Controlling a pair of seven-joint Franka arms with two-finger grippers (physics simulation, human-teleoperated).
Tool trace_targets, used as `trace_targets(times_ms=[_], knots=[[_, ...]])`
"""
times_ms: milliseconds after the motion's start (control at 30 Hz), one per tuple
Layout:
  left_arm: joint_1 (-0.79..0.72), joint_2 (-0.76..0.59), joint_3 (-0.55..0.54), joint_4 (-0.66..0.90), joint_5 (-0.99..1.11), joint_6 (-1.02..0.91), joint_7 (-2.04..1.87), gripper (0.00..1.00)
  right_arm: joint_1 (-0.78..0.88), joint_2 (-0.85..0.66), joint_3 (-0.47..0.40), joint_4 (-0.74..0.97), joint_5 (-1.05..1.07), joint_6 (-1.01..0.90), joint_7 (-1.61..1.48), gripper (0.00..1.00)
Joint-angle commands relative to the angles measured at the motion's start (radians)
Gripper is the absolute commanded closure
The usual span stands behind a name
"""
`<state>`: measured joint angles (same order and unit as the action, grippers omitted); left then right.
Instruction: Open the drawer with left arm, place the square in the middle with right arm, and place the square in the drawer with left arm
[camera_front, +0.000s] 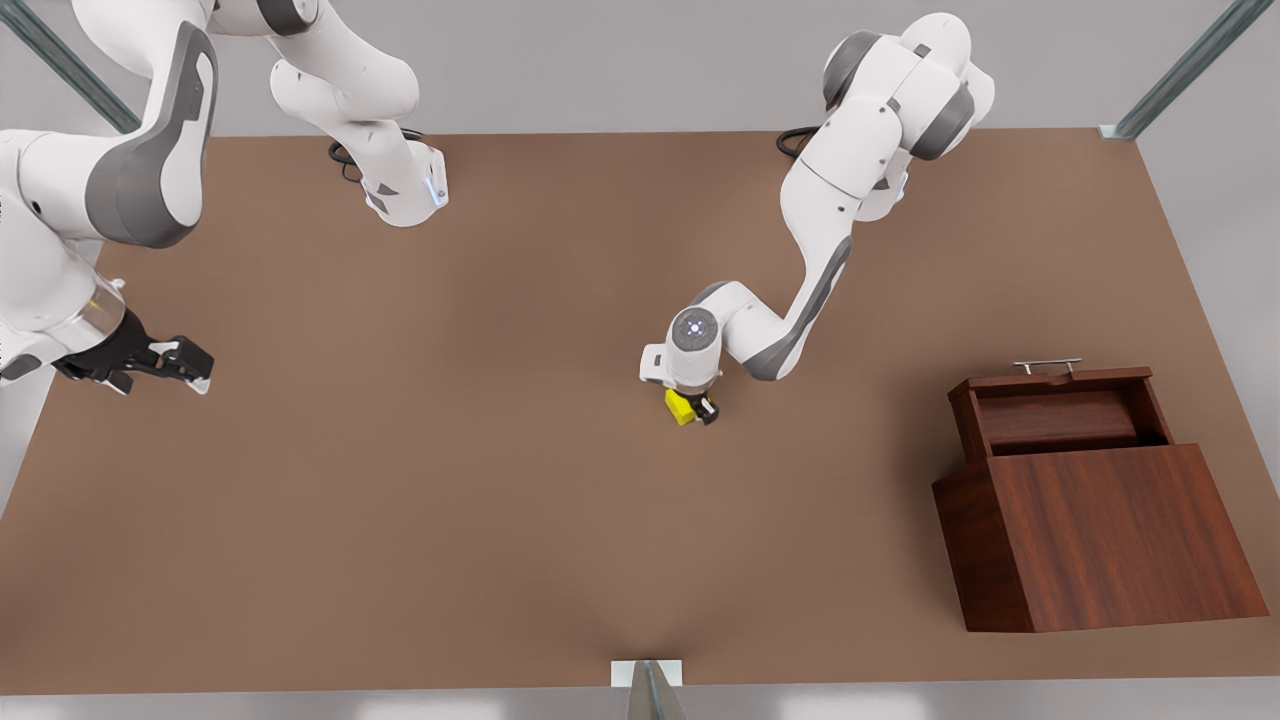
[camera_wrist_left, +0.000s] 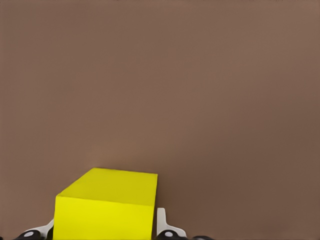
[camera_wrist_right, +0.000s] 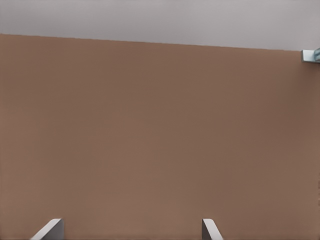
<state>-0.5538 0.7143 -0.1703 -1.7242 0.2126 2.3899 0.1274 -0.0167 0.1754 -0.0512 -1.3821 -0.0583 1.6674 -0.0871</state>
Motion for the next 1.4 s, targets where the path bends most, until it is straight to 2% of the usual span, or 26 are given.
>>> trace_targets(times_ms=[0, 300, 400, 533, 633, 767, 1033, 1200, 1367], knots=[[0.0, 0.0, 0.0, 0.0, 0.001, 0.0, 0.0, 0.28, 0.0, -0.001, 0.001, 0.0, 0.0, 0.0, 0.0, 0.0], [0.0, -0.013, 0.0, 0.015, 0.001, -0.014, -0.011, 0.3, 0.0, 0.004, 0.001, 0.0, 0.002, 0.006, 0.001, 0.0], [0.002, -0.036, 0.0, 0.078, -0.012, -0.1, -0.009, 0.3, 0.001, 0.004, 0.001, 0.0, 0.002, 0.006, 0.001, 0.0], [0.015, -0.148, 0.003, 0.101, -0.047, -0.245, 0.001, 0.3, 0.001, 0.004, 0.001, 0.0, 0.002, 0.006, 0.001, 0.0], [0.017, -0.252, 0.077, 0.11, -0.166, -0.382, 0.113, 0.3, 0.001, 0.006, 0.001, 0.0, 0.002, 0.008, 0.001, 0.0], [0.015, -0.34, 0.288, 0.107, -0.259, -0.537, 0.494, 0.3, 0.003, 0.006, 0.001, 0.0, 0.002, 0.008, 0.001, 0.0], [0.017, -0.337, 0.609, 0.094, -0.322, -0.564, 0.999, 0.3, 0.003, 0.004, 0.001, 0.0, 0.002, 0.006, 0.001, 0.0], [0.176, -0.325, 0.638, 0.084, -0.322, -0.563, 1.226, 0.3, 0.006, 0.007, 0.001, 0.0, 0.002, 0.008, 0.001, 0.0], [0.247, -0.302, 0.709, 0.08, -0.32, -0.56, 1.348, 0.3, 0.008, 0.012, 0.001, 0.0, 0.002, 0.008, 0.001, 0.0]])
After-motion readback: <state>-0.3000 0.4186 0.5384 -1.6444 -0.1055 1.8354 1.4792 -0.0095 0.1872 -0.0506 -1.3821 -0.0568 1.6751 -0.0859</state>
